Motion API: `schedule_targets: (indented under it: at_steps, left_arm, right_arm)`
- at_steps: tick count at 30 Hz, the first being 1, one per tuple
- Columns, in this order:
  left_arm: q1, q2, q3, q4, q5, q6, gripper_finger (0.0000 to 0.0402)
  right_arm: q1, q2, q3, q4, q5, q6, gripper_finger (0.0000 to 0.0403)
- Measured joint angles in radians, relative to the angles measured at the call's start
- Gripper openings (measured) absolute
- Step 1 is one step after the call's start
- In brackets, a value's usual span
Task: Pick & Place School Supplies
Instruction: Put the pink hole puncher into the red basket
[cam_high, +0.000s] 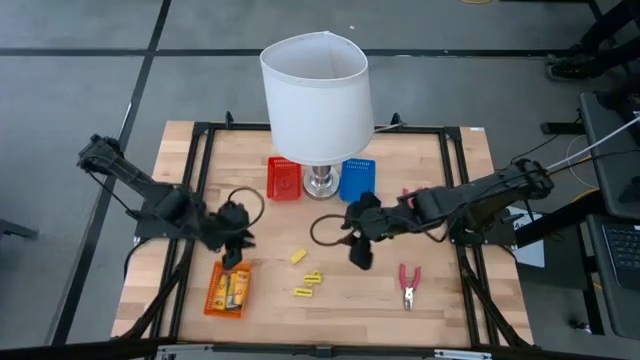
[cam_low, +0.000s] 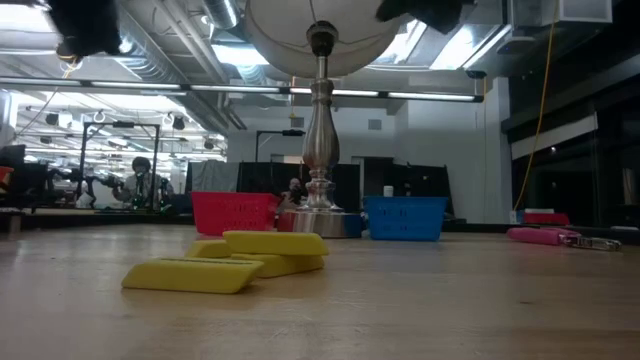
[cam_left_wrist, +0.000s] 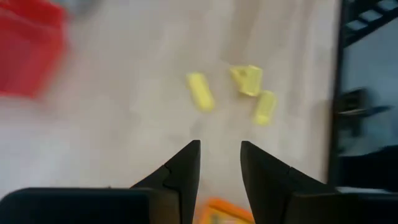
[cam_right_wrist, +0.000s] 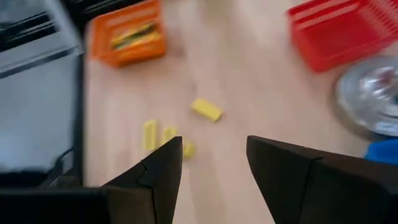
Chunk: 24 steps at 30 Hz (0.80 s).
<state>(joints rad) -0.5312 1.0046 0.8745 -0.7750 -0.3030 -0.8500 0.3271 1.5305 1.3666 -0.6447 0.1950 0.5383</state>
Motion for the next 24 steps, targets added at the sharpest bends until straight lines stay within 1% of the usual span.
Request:
schedule_targets:
  at_steps: [1,3,5,7,10,12,14,15,16,17,19,24]
  left_arm:
    - [0.026,0.008,0.025,-0.037,-0.003,0.043,0.0108]
    - [0.069,0.025,0.064,-0.106,-0.023,0.104,0.0106]
    - [0.1,0.035,0.084,-0.154,-0.043,0.148,0.0107]
    - [0.123,0.04,0.089,-0.158,-0.053,0.177,0.0109]
    - [0.141,0.041,0.089,-0.16,-0.072,0.201,0.0111]
    - [0.143,0.041,0.089,-0.159,-0.1,0.202,0.0111]
    - [0.143,0.041,0.089,-0.158,-0.124,0.201,0.011]
    - [0.143,0.041,0.089,-0.158,-0.13,0.194,0.0109]
    - [0.143,0.041,0.089,-0.158,-0.131,0.183,0.0108]
    - [0.141,0.041,0.089,-0.158,-0.128,0.171,0.0108]
    - [0.133,0.041,0.089,-0.158,-0.124,0.146,0.0107]
    - [0.092,0.041,0.089,-0.164,-0.144,0.101,0.0109]
  right_arm:
    - [-0.004,-0.013,0.0,-0.017,-0.034,-0.014,0.0183]
    - [-0.011,-0.032,0.0,-0.074,-0.065,-0.042,0.0183]
    - [-0.024,-0.051,0.0,-0.131,-0.058,-0.066,0.0183]
    - [-0.043,-0.079,0.0,-0.17,-0.023,-0.082,0.0183]
    - [-0.08,-0.117,0.0,-0.198,0.104,-0.079,0.0183]
    - [-0.103,-0.143,-0.001,-0.209,0.226,-0.058,0.0183]
    - [-0.122,-0.174,0.0,-0.213,0.358,-0.008,0.0183]
    - [-0.128,-0.188,0.0,-0.224,0.406,0.028,0.0183]
    - [-0.13,-0.203,0.0,-0.246,0.425,0.061,0.0183]
    - [-0.131,-0.217,0.0,-0.281,0.423,0.086,0.0183]
    - [-0.118,-0.239,0.0,-0.384,0.379,0.144,0.0183]
    - [-0.038,-0.246,-0.024,-0.765,0.263,0.356,0.0183]
